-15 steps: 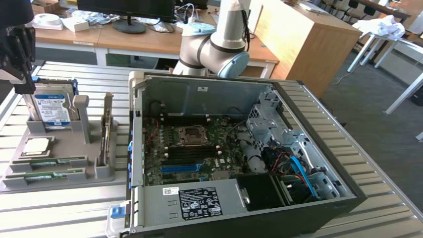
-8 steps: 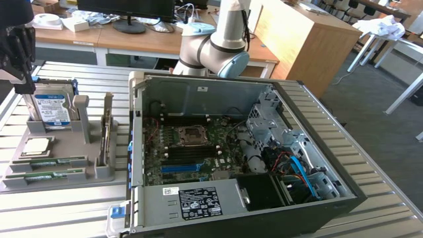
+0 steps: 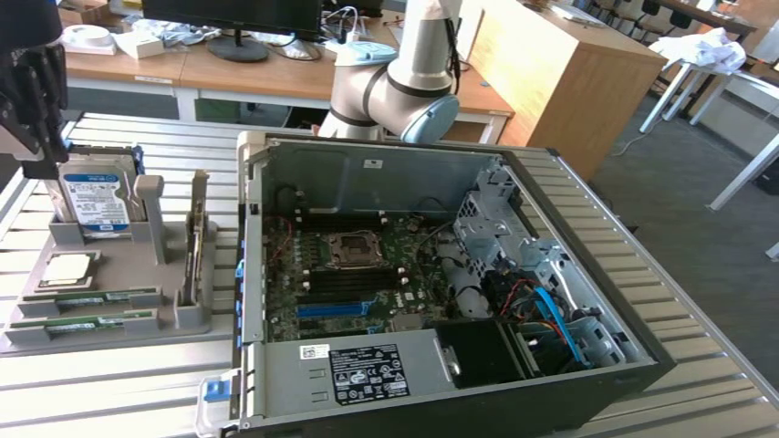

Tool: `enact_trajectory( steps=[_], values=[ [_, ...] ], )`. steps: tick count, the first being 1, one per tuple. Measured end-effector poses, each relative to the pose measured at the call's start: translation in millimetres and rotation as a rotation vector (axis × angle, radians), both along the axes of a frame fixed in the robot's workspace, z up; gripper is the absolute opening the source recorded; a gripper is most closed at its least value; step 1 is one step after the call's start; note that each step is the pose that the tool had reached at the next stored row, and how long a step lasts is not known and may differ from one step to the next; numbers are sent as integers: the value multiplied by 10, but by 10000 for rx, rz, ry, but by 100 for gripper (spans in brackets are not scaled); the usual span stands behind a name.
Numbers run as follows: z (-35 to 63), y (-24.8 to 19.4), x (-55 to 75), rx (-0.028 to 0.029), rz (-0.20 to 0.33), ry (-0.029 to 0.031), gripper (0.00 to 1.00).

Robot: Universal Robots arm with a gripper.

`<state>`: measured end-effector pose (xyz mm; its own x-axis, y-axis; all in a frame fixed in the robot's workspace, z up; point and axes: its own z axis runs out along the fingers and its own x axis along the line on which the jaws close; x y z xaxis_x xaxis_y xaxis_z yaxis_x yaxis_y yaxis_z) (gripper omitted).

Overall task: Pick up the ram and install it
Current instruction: 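Pick up the ram and move it above insertion slot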

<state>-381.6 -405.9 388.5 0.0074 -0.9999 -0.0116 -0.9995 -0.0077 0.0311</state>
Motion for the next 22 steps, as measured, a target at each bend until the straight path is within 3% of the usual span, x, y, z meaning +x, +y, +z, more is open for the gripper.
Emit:
enact_trajectory(
  steps=[1, 2, 13, 22],
  values=[
    [0, 0, 0, 0, 0, -1, 29],
    [0, 0, 0, 0, 1, -1, 36],
    [-2, 0, 0, 0, 0, 0, 36],
    [-78, 0, 0, 0, 0, -1, 36]
  ],
)
